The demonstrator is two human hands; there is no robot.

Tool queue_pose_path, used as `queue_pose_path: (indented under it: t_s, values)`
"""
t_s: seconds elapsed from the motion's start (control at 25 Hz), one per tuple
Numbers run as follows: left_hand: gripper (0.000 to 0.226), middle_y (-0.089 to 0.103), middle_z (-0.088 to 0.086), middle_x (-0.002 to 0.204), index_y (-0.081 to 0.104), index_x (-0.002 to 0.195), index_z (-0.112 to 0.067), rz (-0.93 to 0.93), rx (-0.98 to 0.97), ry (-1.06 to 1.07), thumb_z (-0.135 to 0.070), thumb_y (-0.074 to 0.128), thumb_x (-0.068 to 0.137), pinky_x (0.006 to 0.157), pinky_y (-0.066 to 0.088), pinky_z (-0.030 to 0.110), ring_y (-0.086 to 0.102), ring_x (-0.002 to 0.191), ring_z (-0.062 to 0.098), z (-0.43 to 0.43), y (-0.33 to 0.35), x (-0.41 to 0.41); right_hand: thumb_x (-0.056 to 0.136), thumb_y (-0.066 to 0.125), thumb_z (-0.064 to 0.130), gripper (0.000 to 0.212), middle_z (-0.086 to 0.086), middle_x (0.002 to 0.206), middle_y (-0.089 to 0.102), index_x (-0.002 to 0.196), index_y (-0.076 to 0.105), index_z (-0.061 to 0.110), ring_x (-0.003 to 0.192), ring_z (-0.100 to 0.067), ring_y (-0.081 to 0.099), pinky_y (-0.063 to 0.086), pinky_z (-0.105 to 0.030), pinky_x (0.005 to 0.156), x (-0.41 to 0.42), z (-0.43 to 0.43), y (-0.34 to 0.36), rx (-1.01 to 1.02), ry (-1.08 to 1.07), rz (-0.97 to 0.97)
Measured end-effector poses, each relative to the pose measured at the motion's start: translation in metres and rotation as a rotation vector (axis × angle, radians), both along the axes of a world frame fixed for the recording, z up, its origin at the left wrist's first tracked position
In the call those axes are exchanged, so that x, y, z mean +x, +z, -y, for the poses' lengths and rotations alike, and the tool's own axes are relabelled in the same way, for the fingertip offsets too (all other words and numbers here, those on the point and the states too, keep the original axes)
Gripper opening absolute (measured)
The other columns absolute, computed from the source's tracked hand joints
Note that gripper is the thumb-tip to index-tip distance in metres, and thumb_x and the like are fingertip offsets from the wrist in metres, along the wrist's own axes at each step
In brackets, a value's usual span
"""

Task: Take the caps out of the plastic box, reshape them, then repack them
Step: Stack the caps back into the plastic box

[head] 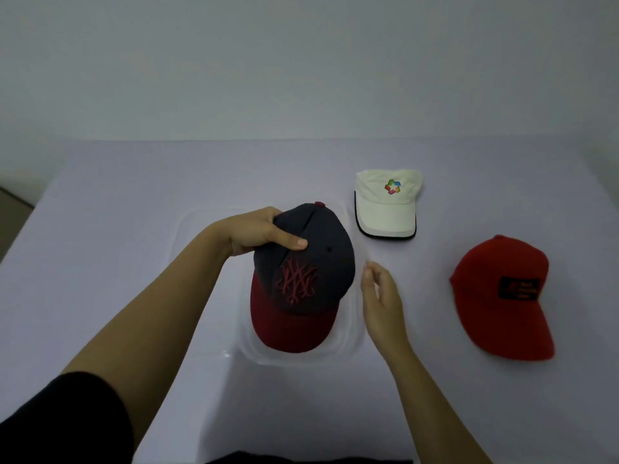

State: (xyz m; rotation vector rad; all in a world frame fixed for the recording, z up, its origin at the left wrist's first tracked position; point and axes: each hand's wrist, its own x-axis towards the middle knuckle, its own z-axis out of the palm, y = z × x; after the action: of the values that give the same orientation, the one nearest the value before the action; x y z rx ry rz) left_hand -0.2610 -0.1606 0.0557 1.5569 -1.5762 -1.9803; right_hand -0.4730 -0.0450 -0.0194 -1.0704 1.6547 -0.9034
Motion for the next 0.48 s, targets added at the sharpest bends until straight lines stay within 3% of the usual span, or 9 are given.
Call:
queue_pose_path:
  t_s: [0.12, 0.2, 0.32, 0.4, 0.48]
  values:
    - [0.022, 0.073, 0.010, 0.102, 0.070, 0.100, -0.008, 0.019, 0.063, 0.038, -0.011, 0.071, 0.078, 0.086, 0.057, 0.034, 0.070, 0.094, 0.025, 0.003, -0.029, 0.001, 0.095, 0.049, 0.026, 0.055, -0.003, 0.147, 0.038, 0.145, 0.026, 0.017, 0.134, -0.021, 0.038, 0.033, -0.032, 0.106, 0.015, -0.011, -0.022, 0.174, 0.056, -0.135]
    - [0.023, 0.072, 0.011, 0.103, 0.069, 0.100, -0.008, 0.050, 0.121, 0.027, -0.012, 0.071, 0.078, 0.088, 0.055, 0.037, 0.069, 0.094, 0.026, 0.000, -0.049, -0.003, 0.095, 0.044, 0.011, 0.055, -0.008, 0.143, 0.045, 0.146, 0.024, 0.015, 0.124, -0.025, 0.048, 0.039, -0.033, 0.101, 0.023, -0.014, -0.028, 0.217, 0.101, -0.165]
    - [0.022, 0.071, 0.009, 0.103, 0.068, 0.100, -0.010, 0.058, 0.211, 0.044, -0.013, 0.072, 0.078, 0.090, 0.054, 0.039, 0.068, 0.093, 0.025, -0.001, -0.072, -0.008, 0.088, 0.041, -0.003, 0.053, -0.008, 0.098, 0.063, 0.139, 0.036, 0.012, 0.077, -0.017, 0.055, 0.043, -0.026, 0.073, 0.027, -0.012, -0.032, 0.198, 0.080, -0.217]
    - [0.032, 0.069, 0.011, 0.109, 0.065, 0.107, -0.009, 0.071, 0.237, 0.079, -0.017, 0.073, 0.077, 0.092, 0.052, 0.041, 0.067, 0.097, 0.025, -0.003, -0.082, -0.009, 0.087, 0.041, -0.004, 0.047, 0.000, 0.074, 0.056, 0.133, 0.041, 0.007, 0.063, -0.011, 0.050, 0.041, -0.025, 0.064, 0.027, -0.012, -0.033, 0.202, 0.072, -0.252]
    - [0.051, 0.065, 0.011, 0.118, 0.058, 0.121, -0.007, 0.097, 0.237, 0.112, -0.022, 0.076, 0.075, 0.096, 0.050, 0.041, 0.064, 0.103, 0.026, -0.006, -0.088, -0.009, 0.087, 0.041, -0.004, 0.041, 0.002, 0.064, 0.049, 0.128, 0.044, 0.004, 0.055, -0.009, 0.046, 0.036, -0.021, 0.051, 0.026, -0.011, -0.036, 0.204, 0.070, -0.281]
